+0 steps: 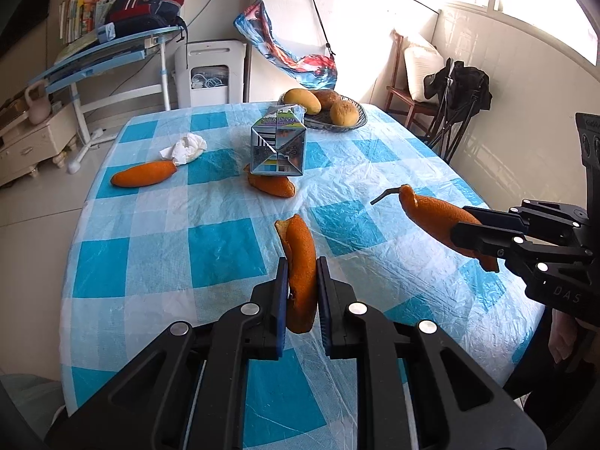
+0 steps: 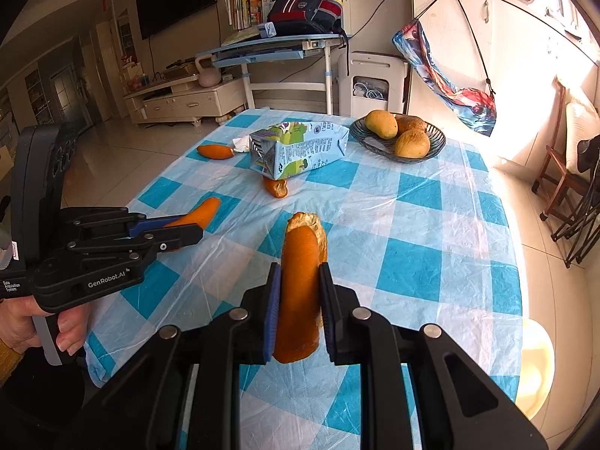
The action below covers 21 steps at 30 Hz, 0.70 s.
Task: Collect trash
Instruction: 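Carry both held crusts away from the table toward the yellow basin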
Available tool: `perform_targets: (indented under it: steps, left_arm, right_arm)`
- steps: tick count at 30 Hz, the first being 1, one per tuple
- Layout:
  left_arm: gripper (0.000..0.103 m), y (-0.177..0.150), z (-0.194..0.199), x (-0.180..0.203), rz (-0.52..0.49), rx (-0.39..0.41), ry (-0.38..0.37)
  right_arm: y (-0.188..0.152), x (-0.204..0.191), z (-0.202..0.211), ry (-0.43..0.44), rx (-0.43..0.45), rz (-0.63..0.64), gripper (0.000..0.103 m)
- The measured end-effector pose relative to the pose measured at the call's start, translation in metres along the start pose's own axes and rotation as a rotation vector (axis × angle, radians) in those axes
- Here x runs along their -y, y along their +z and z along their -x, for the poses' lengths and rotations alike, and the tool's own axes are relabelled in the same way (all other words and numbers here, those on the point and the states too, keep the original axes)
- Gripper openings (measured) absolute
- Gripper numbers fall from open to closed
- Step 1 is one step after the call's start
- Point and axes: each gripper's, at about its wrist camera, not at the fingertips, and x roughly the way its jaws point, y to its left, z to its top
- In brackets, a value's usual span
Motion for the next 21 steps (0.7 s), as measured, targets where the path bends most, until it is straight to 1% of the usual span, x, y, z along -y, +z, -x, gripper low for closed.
perform_targets:
  steps: [6, 9, 14, 16, 19, 21]
  left_arm:
    - [0.014, 0.011, 0.013, 0.019, 0.006, 0.043, -0.005]
    - [0.014, 0.018, 0.016, 0.030, 0.017, 0.058, -0.013]
    - [0.014, 0.037, 0.021, 0.060, -0.021, 0.084, -0.022]
    - [0.014, 0.045, 0.023, 0.071, -0.026, 0.100, -0.027]
    - [0.014, 0.056, 0.023, 0.084, -0.020, 0.116, -0.034]
    - [0.014, 0.060, 0.020, 0.092, -0.016, 0.118, -0.037]
  right_arm:
    - [0.007, 0.019, 0.021, -0.022, 0.048, -0.004, 0.021]
    - [0.017, 0.027, 0.031, -0.030, 0.073, 0.009, 0.021]
    - [0.042, 0.039, 0.052, -0.063, 0.130, 0.069, 0.021]
    - [0.048, 0.048, 0.063, -0.084, 0.160, 0.083, 0.021]
    - [0.041, 0.064, 0.070, -0.117, 0.187, 0.068, 0.021]
    - [0.028, 0.079, 0.068, -0.128, 0.178, 0.027, 0.021]
